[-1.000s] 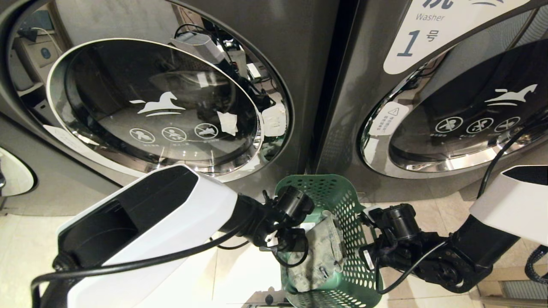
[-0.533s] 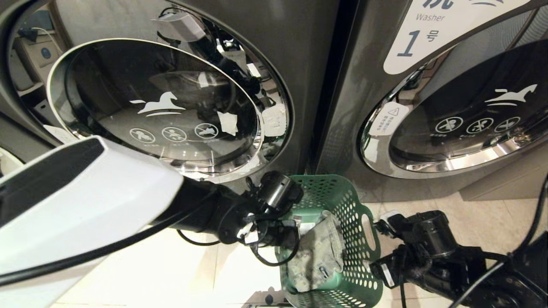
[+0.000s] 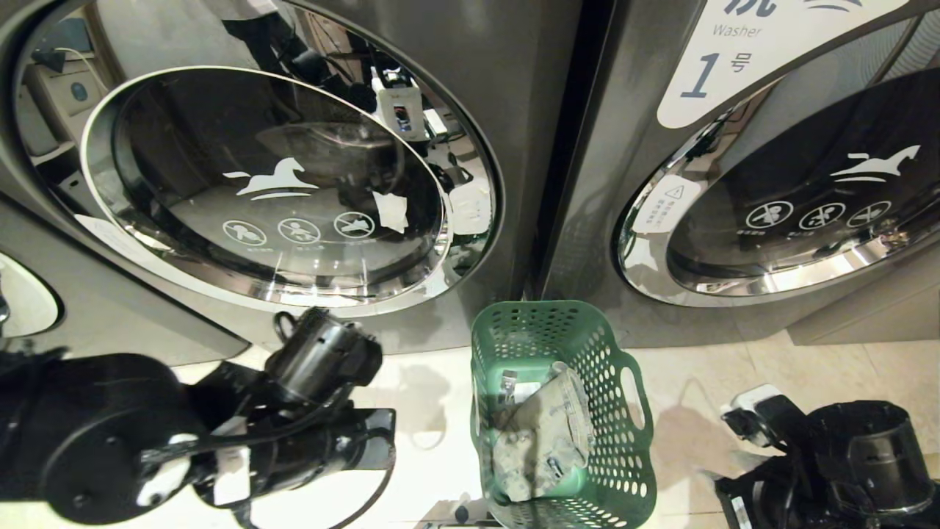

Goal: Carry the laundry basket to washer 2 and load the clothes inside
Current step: Open the lid of the washing machine

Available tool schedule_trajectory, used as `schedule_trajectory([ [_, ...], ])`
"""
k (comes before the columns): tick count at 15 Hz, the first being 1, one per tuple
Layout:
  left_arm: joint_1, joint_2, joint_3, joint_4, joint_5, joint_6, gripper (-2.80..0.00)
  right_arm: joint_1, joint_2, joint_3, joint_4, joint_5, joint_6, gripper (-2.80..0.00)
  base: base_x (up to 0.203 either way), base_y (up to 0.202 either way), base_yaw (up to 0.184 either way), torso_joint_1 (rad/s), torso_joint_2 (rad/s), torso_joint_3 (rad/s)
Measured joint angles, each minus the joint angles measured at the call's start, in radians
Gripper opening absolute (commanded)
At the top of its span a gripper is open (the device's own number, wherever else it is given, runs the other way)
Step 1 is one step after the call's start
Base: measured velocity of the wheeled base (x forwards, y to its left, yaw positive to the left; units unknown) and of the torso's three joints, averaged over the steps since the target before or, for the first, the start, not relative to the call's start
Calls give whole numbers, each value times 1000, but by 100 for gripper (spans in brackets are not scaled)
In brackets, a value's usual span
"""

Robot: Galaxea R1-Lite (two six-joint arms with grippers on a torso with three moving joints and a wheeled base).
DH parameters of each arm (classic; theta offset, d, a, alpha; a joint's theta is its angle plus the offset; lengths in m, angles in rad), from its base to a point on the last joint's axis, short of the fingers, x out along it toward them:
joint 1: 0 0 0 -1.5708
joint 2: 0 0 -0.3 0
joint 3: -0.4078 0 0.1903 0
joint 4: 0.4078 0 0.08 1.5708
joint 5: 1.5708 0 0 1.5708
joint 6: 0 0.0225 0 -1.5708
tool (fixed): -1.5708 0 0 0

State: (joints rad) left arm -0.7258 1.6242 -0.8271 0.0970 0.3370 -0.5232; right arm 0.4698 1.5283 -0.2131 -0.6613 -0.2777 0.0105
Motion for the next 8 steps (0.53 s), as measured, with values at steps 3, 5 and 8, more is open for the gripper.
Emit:
schedule_trajectory([
  [3, 185, -175, 175, -3, 0, 1, -280, -13, -82, 102, 2, -80, 23, -280, 0, 0, 0, 0, 0, 0],
  [5, 353, -258, 253, -11, -1, 3, -280, -90, -115, 144, -3, -101, 28, -280, 0, 0, 0, 0, 0, 0],
  [8, 551, -382, 400, -17, 7, 29, -280, -189, -221, 188, 46, -112, 36, -280, 0, 0, 0, 0, 0, 0],
])
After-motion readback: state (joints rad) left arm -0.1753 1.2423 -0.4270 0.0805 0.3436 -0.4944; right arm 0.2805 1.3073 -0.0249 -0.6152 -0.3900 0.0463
